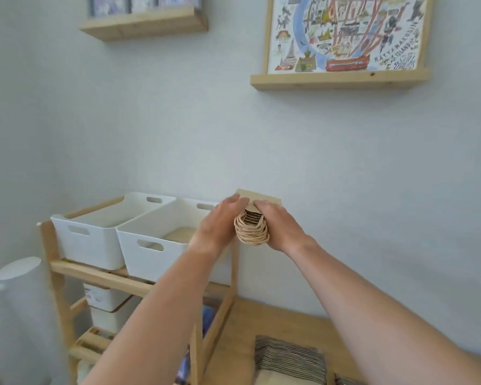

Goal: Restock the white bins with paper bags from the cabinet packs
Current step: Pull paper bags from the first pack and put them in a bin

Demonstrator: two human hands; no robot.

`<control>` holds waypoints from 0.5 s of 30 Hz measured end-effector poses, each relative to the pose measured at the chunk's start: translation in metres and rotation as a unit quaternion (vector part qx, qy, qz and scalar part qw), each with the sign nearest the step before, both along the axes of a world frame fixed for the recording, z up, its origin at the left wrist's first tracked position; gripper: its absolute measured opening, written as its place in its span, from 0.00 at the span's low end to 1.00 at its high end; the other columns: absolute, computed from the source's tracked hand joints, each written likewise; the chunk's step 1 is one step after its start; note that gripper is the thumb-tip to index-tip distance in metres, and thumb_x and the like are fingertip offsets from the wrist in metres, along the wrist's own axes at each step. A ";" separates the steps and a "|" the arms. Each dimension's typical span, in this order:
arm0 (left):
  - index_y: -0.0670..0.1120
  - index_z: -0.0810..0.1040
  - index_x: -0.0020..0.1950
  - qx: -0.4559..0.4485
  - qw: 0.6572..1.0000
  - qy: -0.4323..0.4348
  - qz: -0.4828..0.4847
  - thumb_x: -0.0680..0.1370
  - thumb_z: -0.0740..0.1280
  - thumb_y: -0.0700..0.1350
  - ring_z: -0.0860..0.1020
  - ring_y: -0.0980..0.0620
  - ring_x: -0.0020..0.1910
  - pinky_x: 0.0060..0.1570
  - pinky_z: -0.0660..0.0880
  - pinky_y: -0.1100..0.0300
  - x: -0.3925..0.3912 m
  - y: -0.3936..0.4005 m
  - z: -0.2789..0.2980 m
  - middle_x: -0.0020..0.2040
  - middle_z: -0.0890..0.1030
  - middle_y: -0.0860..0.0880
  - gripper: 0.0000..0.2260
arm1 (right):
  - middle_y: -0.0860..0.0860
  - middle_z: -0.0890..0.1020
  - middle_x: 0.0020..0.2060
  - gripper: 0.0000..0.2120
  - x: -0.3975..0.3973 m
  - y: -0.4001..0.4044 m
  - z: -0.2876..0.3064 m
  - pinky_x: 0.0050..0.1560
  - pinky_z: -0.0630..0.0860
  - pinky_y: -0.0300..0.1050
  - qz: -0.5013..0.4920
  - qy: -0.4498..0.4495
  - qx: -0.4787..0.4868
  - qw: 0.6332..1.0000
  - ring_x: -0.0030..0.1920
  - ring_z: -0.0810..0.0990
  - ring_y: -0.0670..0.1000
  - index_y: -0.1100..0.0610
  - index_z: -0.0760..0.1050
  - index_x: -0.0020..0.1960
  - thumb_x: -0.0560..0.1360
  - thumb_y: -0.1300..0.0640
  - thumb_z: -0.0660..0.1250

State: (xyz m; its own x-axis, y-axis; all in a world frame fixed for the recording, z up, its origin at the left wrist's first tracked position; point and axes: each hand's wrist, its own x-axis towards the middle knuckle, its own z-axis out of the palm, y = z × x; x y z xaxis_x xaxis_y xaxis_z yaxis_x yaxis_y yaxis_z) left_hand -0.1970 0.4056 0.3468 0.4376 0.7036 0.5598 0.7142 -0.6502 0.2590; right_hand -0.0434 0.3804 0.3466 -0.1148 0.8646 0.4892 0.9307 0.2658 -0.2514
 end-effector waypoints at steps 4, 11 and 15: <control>0.48 0.67 0.72 0.051 0.993 0.050 0.089 0.81 0.58 0.36 0.76 0.39 0.61 0.54 0.75 0.49 -0.059 0.061 0.000 0.68 0.67 0.42 0.20 | 0.52 0.74 0.52 0.10 -0.060 0.070 0.004 0.54 0.75 0.57 0.035 -0.027 0.033 0.998 0.58 0.71 0.56 0.55 0.70 0.55 0.76 0.66 0.61; 0.48 0.70 0.70 0.049 0.981 0.055 0.182 0.81 0.61 0.39 0.82 0.42 0.49 0.48 0.78 0.50 -0.189 0.160 0.000 0.55 0.74 0.46 0.16 | 0.56 0.73 0.57 0.13 -0.191 0.194 0.006 0.59 0.72 0.56 0.089 -0.035 0.016 0.995 0.62 0.69 0.58 0.57 0.70 0.61 0.79 0.67 0.57; 0.45 0.70 0.73 -0.027 0.983 0.037 0.180 0.81 0.61 0.36 0.78 0.43 0.61 0.62 0.73 0.50 -0.267 0.224 -0.015 0.64 0.74 0.42 0.20 | 0.58 0.74 0.58 0.12 -0.262 0.252 -0.010 0.60 0.73 0.56 0.110 -0.027 -0.033 0.993 0.63 0.69 0.61 0.59 0.69 0.61 0.79 0.65 0.58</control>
State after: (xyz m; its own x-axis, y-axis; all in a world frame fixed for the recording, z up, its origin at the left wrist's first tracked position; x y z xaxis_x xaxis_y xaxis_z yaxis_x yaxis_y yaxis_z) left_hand -0.4644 0.6293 0.3315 0.1935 0.8477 0.4939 0.9136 -0.3392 0.2242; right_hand -0.3050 0.6324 0.3369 -0.3288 0.8457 0.4204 0.8644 0.4487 -0.2267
